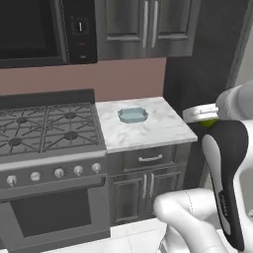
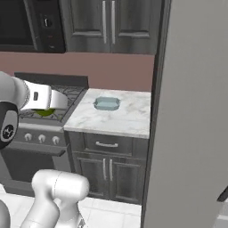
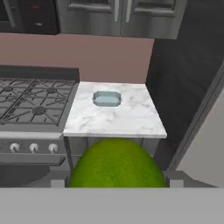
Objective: Take the lime and onion out of the freezer and place them in the tupperware container on the counter. Then put the tupperware containing the vegetables back in the freezer.
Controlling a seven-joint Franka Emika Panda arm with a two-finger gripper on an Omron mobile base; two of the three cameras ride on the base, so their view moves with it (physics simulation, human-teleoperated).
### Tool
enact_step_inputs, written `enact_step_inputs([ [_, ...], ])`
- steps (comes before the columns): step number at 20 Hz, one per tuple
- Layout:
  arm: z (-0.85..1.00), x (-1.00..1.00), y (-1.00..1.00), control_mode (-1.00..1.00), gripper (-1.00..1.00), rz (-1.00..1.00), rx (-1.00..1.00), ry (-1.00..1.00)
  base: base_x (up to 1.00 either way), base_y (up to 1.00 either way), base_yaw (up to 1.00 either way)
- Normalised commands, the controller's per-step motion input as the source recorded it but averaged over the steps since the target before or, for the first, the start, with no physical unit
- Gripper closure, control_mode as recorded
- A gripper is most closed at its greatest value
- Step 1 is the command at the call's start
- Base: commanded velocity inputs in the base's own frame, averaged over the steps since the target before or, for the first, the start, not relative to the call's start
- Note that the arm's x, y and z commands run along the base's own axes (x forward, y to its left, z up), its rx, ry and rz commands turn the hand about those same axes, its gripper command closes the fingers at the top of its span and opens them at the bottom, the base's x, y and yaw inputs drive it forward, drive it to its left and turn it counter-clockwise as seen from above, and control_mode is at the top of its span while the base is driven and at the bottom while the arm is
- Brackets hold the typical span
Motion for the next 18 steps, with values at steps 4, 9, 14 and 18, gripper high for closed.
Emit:
enact_step_inputs([
  [4,0.00,0.00,0.00,1.00,1.00,0.00,0.00,0.00,1.00,0.27,-0.05],
  [9,0.00,0.00,0.00,1.00,1.00,0.00,0.00,0.00,0.78,0.00,-0.01],
  [14,0.00,0.00,0.00,1.00,1.00,0.00,0.00,0.00,0.01,-0.01,-0.04],
  [18,0.00,0.00,0.00,1.00,1.00,0.00,0.00,0.00,-0.01,0.00,0.00],
])
